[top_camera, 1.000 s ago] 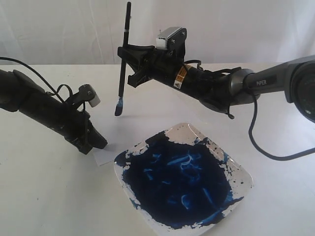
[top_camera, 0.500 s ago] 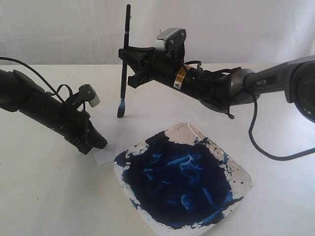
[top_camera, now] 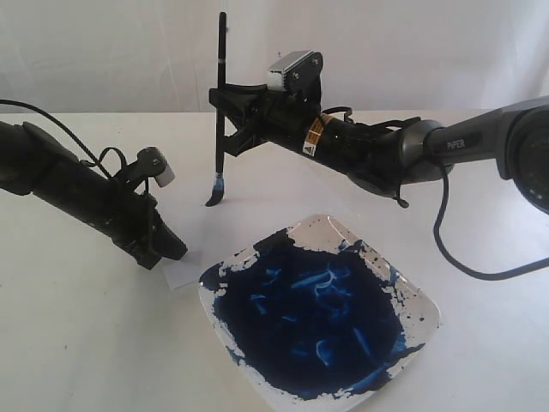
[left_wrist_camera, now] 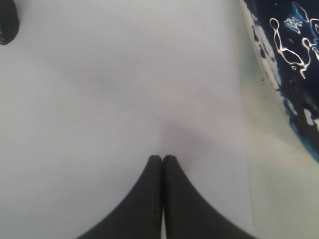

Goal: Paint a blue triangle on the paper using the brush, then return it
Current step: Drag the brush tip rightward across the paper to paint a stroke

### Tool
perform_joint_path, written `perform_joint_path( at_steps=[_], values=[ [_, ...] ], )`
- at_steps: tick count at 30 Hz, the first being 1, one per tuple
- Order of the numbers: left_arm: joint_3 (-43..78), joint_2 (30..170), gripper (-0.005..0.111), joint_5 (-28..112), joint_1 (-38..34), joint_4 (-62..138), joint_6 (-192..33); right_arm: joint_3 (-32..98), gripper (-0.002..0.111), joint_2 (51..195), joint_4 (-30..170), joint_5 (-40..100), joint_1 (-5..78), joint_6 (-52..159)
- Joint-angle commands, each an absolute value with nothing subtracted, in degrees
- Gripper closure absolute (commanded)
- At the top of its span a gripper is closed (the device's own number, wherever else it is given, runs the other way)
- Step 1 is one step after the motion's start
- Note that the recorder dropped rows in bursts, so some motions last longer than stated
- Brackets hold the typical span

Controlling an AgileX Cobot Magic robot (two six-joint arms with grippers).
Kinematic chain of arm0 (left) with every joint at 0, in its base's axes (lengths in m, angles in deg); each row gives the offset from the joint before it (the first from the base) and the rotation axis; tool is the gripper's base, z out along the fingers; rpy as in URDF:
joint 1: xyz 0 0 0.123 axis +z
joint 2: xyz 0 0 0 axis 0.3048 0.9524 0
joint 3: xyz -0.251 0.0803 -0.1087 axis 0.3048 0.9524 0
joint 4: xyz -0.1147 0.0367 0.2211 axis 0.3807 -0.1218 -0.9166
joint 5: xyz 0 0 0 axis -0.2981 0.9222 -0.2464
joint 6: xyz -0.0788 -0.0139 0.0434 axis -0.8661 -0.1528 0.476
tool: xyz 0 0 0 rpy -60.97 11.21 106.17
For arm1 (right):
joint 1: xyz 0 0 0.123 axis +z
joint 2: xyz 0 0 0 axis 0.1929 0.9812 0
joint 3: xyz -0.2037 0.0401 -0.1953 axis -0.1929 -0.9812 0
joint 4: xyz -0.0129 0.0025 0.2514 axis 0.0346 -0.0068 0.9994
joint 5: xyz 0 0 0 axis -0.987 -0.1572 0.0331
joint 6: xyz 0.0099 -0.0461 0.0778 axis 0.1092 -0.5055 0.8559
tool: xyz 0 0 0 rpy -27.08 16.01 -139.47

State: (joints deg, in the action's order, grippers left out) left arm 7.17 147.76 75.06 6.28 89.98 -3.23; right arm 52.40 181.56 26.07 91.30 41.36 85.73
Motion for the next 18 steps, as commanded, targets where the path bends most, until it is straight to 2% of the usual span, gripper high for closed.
perform_joint_path(
  at_steps=[1, 18],
  values=[
    [7.60, 147.64, 0.107, 76.24, 6.19, 89.90, -3.25, 52.72, 0.108, 181.51, 26.59, 90.60, 40.49, 84.05],
    [7.60, 147.64, 0.107, 76.24, 6.19, 89.90, -3.25, 52.72, 0.108, 181.51, 26.74, 89.97, 34.07, 83.84]
  ],
)
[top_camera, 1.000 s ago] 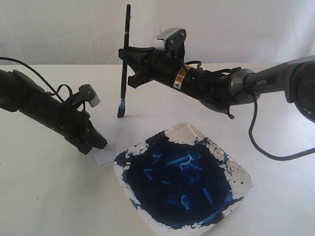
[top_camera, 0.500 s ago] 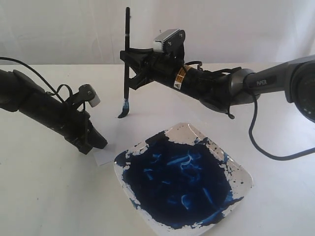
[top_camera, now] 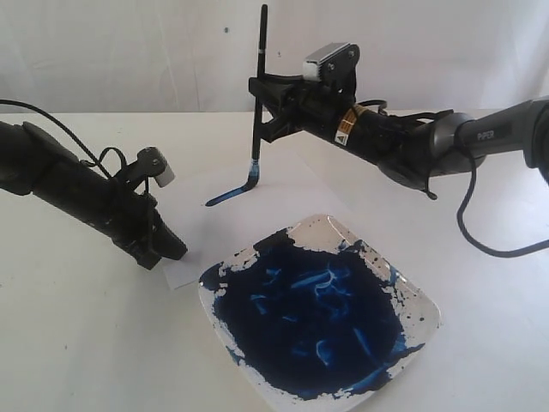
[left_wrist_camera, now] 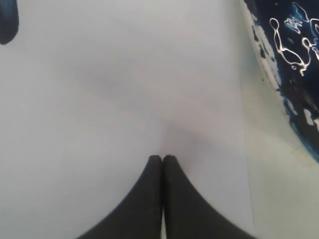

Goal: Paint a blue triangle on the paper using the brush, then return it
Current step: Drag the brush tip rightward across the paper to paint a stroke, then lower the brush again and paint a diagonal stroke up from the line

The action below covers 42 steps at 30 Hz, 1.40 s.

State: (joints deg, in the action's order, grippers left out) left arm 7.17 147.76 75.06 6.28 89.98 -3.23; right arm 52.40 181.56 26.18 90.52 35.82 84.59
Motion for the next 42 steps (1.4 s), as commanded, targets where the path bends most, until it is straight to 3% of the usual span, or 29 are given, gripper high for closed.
perform_joint_path(
  at_steps=[1, 12, 19, 22, 26, 30, 34, 42],
  values=[
    [7.60, 147.64, 0.107, 76.24, 6.19, 89.90, -3.25, 52.72, 0.108, 181.51, 26.74, 89.97, 33.81, 83.84],
    [7.60, 147.64, 0.107, 76.24, 6.19, 89.90, -3.25, 52.72, 0.108, 180.54, 26.74, 90.54, 33.16, 83.79],
    [7.60, 147.64, 0.107, 76.24, 6.19, 89.45, -3.24, 52.59, 0.108, 175.63, 20.71, 98.17, 33.72, 84.59],
    [7.60, 147.64, 0.107, 76.24, 6.19, 89.45, -3.24, 52.59, 0.108, 173.69, 18.81, 93.31, 36.11, 91.18],
    [7.60, 147.64, 0.107, 76.24, 6.19, 89.45, -3.24, 52.59, 0.108, 170.61, 20.67, 75.13, 40.85, 96.57],
    [7.60, 147.64, 0.107, 76.24, 6.19, 89.45, -3.24, 52.51, 0.108, 169.39, 33.92, 65.76, 45.87, 93.79],
    [7.60, 147.64, 0.107, 76.24, 6.19, 89.45, -3.24, 52.51, 0.108, 169.39, 54.20, 57.86, 50.03, 77.91],
    [7.60, 147.64, 0.107, 76.24, 6.19, 89.45, -3.24, 52.51, 0.108, 170.20, 89.15, 60.14, 55.75, 48.56]
  ],
)
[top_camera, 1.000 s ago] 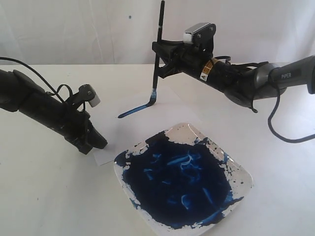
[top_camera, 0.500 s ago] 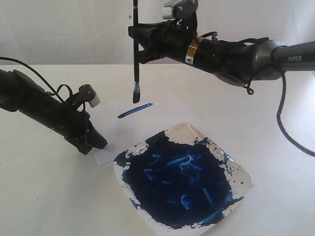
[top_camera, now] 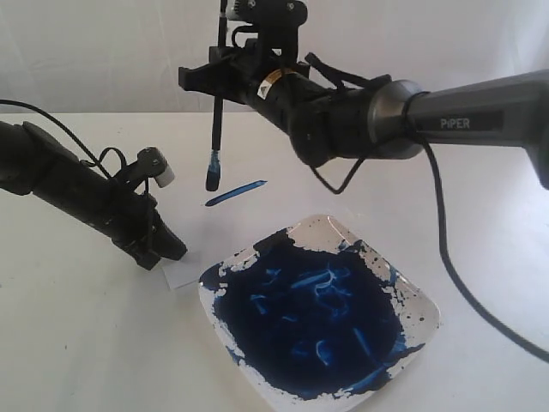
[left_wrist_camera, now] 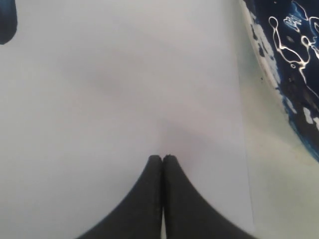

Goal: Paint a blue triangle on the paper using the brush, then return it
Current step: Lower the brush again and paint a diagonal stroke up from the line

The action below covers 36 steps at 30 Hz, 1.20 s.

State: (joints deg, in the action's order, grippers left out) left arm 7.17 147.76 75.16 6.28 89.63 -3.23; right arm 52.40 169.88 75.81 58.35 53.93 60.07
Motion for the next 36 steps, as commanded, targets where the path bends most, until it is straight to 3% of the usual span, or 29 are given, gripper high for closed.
perform_joint_path(
  at_steps=[1, 18, 36],
  values=[
    [7.60, 147.64, 0.107, 76.24, 6.19, 89.45, -3.24, 52.51, 0.108, 170.50, 89.28, 60.02, 55.75, 48.98],
    [7.60, 147.64, 0.107, 76.24, 6.19, 89.45, -3.24, 52.51, 0.108, 174.74, 89.28, 67.22, 55.75, 54.12],
    [7.60, 147.64, 0.107, 76.24, 6.19, 89.45, -3.24, 52.51, 0.108, 175.83, 89.28, 65.19, 55.75, 54.47]
  ],
)
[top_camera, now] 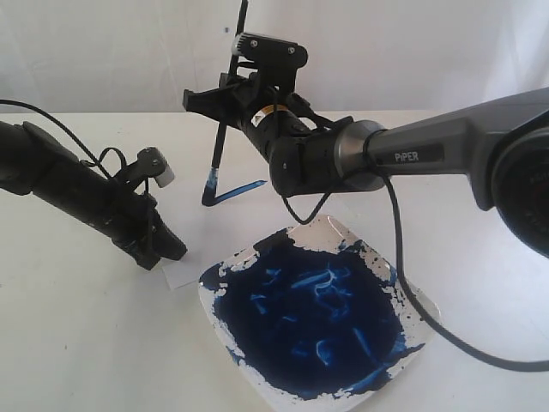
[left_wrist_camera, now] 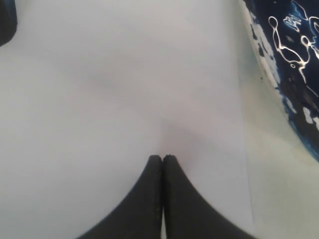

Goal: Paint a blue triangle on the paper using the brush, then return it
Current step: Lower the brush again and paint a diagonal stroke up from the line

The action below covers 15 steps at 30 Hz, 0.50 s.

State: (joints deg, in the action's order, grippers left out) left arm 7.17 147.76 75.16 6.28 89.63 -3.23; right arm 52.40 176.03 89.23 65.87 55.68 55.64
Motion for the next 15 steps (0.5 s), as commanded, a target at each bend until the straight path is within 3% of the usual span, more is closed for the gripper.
perform_joint_path(
  at_steps=[1, 15],
  values=[
    [7.60, 147.64, 0.107, 76.24, 6.19, 89.45, -3.24, 52.51, 0.108, 175.83, 89.39, 65.19, 55.75, 53.70],
    [7.60, 147.64, 0.107, 76.24, 6.19, 89.45, -3.24, 52.51, 0.108, 175.28, 97.28, 63.17, 55.75, 47.70]
  ],
)
